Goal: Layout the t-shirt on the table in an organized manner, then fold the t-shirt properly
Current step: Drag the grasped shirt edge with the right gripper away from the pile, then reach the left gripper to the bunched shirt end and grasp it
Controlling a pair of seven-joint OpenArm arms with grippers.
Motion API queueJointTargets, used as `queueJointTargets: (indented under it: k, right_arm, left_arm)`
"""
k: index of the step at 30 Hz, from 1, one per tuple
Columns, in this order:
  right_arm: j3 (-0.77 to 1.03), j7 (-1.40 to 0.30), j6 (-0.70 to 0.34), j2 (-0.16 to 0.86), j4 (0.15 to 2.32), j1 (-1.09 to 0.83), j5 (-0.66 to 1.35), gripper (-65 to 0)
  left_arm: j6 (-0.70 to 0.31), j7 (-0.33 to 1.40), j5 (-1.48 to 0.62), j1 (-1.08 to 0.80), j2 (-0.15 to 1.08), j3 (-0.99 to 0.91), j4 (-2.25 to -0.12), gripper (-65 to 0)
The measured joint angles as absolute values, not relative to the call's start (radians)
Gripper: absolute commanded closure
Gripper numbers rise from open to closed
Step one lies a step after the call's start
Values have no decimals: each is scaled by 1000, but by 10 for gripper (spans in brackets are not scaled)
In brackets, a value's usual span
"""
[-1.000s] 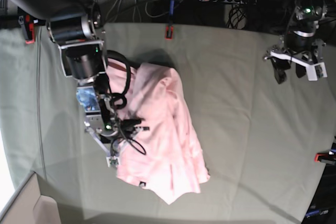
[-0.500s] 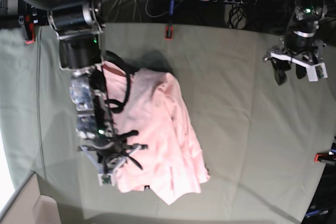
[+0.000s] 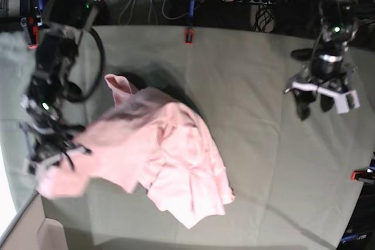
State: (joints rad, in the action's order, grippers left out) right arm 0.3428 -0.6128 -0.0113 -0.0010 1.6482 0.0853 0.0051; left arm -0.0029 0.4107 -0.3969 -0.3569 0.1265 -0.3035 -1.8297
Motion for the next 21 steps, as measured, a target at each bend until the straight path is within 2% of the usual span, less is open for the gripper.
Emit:
queueJointTargets:
  k: [9, 16, 18, 21]
  right_arm:
    - [601, -597, -11, -28, 1755, -71, 4, 0]
    - [592, -604, -11, -69, 1739, -250, 1, 0]
    - [555, -604, -11, -74, 1731, -277, 2, -35]
    - [498, -601, -12, -74, 1728, -303, 6, -132]
  left_arm:
    - [-1, 400, -387, -242, 121, -99, -1793, -374]
    - [7, 413, -391, -154, 121, 4, -1661, -374]
    - [7, 409, -391, -124, 121, 21, -1630, -374]
    - [0, 407, -397, -57, 113, 31, -1573, -374]
